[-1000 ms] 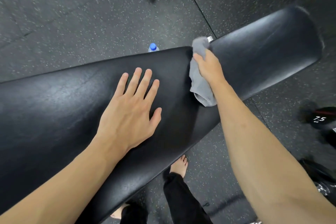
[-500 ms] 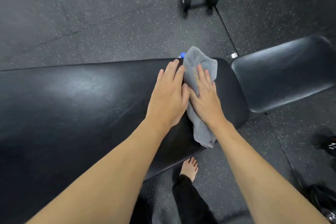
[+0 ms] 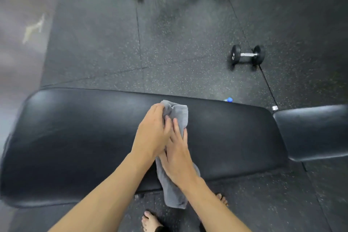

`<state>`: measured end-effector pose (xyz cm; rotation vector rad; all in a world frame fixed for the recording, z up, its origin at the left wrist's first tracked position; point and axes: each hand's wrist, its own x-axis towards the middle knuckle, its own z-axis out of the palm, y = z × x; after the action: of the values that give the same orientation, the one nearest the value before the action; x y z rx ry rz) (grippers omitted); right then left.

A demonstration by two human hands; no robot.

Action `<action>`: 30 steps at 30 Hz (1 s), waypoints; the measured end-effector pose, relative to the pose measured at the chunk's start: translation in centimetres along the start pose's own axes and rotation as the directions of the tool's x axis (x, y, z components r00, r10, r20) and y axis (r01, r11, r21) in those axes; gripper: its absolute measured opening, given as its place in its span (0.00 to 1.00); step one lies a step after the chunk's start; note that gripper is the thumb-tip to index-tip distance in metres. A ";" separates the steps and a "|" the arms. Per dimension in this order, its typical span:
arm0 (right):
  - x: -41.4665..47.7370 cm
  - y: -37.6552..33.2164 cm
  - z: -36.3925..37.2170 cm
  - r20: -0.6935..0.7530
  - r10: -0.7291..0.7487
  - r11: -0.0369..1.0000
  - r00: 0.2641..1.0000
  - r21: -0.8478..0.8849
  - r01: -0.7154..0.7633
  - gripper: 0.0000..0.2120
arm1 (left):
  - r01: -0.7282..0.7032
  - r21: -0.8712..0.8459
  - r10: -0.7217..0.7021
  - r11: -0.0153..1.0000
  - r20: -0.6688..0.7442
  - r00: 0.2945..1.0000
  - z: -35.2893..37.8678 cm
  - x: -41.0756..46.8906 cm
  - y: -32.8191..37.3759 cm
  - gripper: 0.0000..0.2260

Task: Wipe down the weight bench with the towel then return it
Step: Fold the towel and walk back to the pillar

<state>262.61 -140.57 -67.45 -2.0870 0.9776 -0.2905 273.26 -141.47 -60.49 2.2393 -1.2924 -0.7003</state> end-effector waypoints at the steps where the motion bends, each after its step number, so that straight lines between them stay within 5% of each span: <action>1: 0.1 -2.1 0.3 0.023 -0.019 1.000 1.000 0.001 0.019 0.30 | 0.062 -0.052 -0.065 0.997 -0.057 0.996 -1.6 -0.4 -0.1 0.08; 4: -0.2 -7.6 -0.1 0.086 -0.047 0.964 0.995 0.267 0.022 0.31 | 0.287 -0.246 -0.337 0.926 -0.194 0.921 -6.5 -1.6 -0.7 0.10; 7: -0.6 -12.1 -1.4 0.113 -0.053 0.906 0.992 0.423 0.000 0.34 | 0.541 -0.514 -0.653 0.666 -0.051 0.755 -11.4 -2.8 -1.3 0.14; 9: -0.9 -15.0 -2.5 0.122 -0.126 0.915 0.985 0.398 0.068 0.35 | 0.576 -0.640 -0.703 0.509 0.077 0.707 -14.5 -4.0 -1.5 0.15; 12: -1.8 -18.7 -4.3 0.065 -0.277 0.932 0.959 0.263 0.251 0.35 | 0.461 -0.777 -0.621 0.429 0.117 0.775 -19.2 -6.3 -1.1 0.10; 15: -2.4 -22.3 -7.6 0.052 -0.410 0.868 0.911 0.329 0.372 0.33 | 0.273 -0.850 -0.533 0.451 -0.011 0.846 -24.2 -9.5 0.1 0.07; 20: 0.5 -29.6 -14.9 -0.143 -0.370 0.826 0.918 0.402 0.395 0.32 | -0.037 -0.824 -0.338 0.566 -0.273 0.901 -31.5 -15.4 1.4 0.06; 24: 3.2 -38.4 -17.8 0.244 -0.547 0.832 0.801 0.266 0.487 0.34 | -0.183 -0.742 -0.222 0.645 -0.411 0.884 -35.8 -20.0 1.3 0.06; 27: 2.5 -45.9 -16.5 0.430 -0.668 0.720 0.607 0.168 0.673 0.21 | -0.243 -0.691 -0.217 0.681 -0.507 0.834 -38.4 -24.4 -0.2 0.05; 30: 0.8 -52.5 -13.0 0.564 -0.691 0.610 0.453 0.118 0.783 0.20 | -0.290 -0.661 -0.252 0.692 -0.598 0.761 -40.3 -28.9 -2.9 0.06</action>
<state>285.29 -128.30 -19.88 -2.4324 -0.3579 0.0018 288.12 -109.25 -25.67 1.5409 -0.5170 -0.2631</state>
